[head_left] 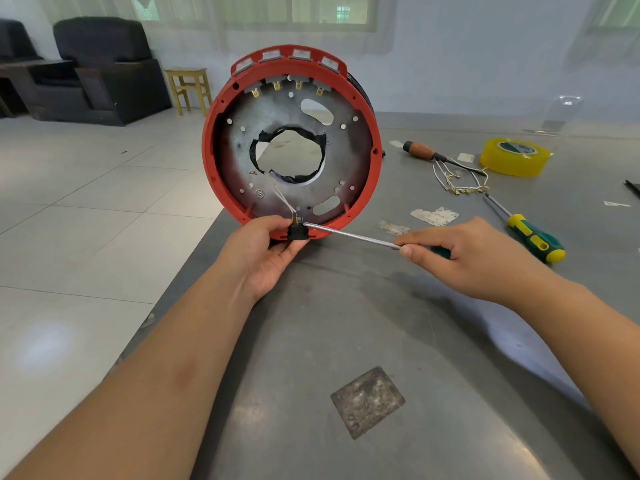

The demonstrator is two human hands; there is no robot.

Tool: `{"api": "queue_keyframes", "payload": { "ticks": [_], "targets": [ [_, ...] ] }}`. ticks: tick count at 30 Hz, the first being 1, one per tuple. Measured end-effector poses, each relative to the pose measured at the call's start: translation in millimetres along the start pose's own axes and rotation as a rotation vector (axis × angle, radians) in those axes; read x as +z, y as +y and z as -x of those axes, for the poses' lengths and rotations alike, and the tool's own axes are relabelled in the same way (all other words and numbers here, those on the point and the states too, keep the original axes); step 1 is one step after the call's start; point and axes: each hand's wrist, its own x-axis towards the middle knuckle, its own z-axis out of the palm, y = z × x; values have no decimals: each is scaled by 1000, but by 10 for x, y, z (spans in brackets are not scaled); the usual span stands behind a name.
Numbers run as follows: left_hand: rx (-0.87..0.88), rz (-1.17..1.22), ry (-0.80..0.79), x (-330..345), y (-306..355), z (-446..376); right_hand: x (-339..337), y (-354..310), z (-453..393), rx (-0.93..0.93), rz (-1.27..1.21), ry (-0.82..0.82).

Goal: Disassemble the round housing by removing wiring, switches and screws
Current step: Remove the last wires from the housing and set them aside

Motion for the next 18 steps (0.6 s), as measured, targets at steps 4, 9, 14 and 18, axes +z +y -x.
{"api": "queue_keyframes", "payload": {
  "ticks": [4,9,14,18],
  "targets": [
    [18,-36,-5,3,-8,-12,-97,-16,7,-56,141,22],
    [44,-83,-22,2,-27,-27,-186,-12,25,-139,200,49],
    [58,-156,-17,7,-25,-14,-247,-23,19,-162,211,40],
    [51,-187,-17,5,-16,-4,-258,-28,18,-168,205,40]
  ]
}}
